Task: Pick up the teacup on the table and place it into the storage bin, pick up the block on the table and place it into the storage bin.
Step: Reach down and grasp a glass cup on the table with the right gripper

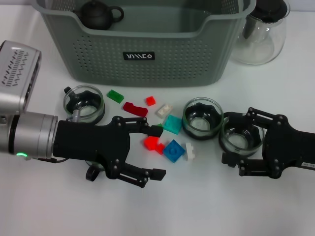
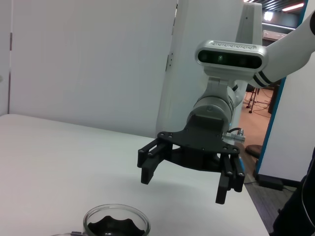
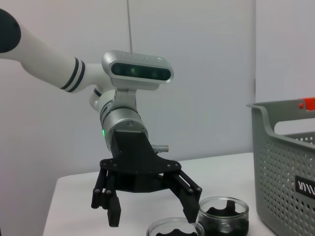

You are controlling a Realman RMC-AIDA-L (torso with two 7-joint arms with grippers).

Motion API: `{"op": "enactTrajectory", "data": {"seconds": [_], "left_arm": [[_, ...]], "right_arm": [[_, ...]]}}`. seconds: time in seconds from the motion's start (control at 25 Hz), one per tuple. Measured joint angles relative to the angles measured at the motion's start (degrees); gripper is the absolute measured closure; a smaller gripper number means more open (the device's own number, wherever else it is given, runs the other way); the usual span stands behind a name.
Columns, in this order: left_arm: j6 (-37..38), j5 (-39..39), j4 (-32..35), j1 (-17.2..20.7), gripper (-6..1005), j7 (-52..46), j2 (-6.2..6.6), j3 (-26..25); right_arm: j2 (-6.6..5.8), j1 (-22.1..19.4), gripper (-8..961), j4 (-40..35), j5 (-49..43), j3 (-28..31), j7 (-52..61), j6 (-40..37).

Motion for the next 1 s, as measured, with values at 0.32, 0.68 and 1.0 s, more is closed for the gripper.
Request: {"op": "enactTrajectory", "data": {"seconds": [0.32, 0.68, 1.0], "left_arm": [[0.3, 0.0, 0.1, 0.0, 62, -0.1, 0.07, 0.0], [0.7, 0.1, 0.2, 0.0, 62, -0.3, 0.43, -0.1], [6.4, 0.1, -0.1, 3.9, 61, -2.0, 4.77, -11.2]], "right_arm": [[0.0, -0.3, 38, 0.0, 0.0, 0.3, 0.1, 1.0], [0.0, -0.3, 38, 0.0, 0.0, -0.1, 0.1, 1.8], [0.11, 0.8, 37, -12.0, -7.7, -0.5, 14.6, 1.7]]}}
